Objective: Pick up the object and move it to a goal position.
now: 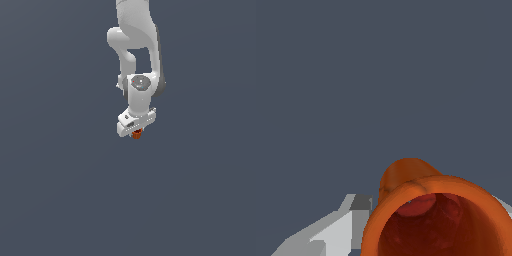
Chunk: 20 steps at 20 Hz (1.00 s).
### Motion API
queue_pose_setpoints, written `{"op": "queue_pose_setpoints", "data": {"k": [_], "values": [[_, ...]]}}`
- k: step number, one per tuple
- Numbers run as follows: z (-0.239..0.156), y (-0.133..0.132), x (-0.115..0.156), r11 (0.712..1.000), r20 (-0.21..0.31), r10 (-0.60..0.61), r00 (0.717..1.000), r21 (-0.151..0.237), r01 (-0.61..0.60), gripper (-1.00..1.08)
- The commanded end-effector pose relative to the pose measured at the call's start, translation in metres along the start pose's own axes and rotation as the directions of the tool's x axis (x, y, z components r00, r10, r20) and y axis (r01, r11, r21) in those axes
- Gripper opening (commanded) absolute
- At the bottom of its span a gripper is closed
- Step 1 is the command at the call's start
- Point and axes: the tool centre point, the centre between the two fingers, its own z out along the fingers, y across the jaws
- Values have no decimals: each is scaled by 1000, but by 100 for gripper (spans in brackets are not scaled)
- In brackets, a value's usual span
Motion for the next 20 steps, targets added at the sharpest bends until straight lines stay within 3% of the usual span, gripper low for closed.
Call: {"op": "queue_pose_setpoints", "data": {"k": [1, 20], "values": [[-17, -6, 4, 1000, -1, 0, 1000, -1, 0, -100], [-200, -78, 49, 1000, -1, -2, 1000, 0, 2, -100]]}}
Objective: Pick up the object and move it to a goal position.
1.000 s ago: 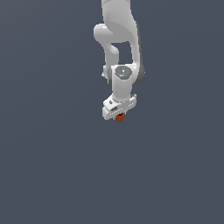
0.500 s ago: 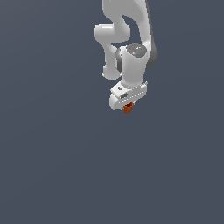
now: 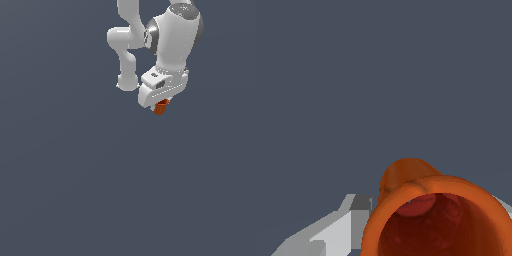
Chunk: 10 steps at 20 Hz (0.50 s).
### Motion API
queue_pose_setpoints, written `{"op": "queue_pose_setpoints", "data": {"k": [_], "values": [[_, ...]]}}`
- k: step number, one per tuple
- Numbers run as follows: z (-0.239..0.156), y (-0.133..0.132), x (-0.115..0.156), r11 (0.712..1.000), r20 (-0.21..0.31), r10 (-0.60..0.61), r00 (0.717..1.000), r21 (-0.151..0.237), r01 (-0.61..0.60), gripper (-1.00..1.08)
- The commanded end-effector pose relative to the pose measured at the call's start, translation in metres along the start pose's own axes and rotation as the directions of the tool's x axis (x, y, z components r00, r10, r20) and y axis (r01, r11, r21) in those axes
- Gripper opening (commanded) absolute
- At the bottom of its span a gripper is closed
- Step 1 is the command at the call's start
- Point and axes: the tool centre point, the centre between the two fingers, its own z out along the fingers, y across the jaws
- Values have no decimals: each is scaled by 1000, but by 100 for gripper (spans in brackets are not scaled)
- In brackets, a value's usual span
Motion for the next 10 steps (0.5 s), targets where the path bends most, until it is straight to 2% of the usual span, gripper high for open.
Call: {"op": "queue_pose_setpoints", "data": {"k": [1, 10], "values": [[-25, -10, 6, 1000, 0, 0, 1000, 0, 0, -100], [-89, -32, 25, 1000, 0, 1, 1000, 1, -1, -100]]}}
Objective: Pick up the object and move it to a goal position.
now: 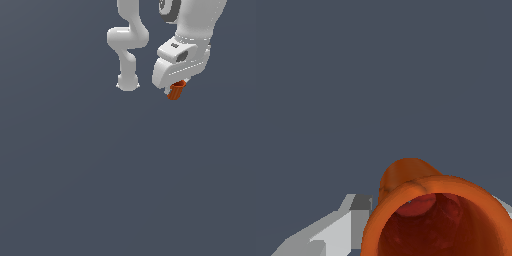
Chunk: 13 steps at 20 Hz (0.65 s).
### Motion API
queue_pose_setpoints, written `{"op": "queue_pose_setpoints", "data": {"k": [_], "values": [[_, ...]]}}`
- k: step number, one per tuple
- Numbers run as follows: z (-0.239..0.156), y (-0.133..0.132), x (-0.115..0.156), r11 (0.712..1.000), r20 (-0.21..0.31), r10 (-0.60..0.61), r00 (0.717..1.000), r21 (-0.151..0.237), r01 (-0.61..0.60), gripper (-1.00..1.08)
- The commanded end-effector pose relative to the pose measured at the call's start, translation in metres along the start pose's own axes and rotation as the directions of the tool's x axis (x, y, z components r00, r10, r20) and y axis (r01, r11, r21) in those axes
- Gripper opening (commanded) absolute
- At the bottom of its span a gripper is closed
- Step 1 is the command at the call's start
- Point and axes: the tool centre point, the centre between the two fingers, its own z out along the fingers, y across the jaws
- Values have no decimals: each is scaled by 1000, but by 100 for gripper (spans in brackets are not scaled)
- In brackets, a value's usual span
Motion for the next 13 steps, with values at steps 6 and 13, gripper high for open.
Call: {"op": "queue_pose_setpoints", "data": {"k": [6, 13], "values": [[-29, -10, 10, 1000, 0, 1, 1000, 0, -1, -100], [-31, -10, 11, 1000, 0, 1, 1000, 0, -1, -100]]}}
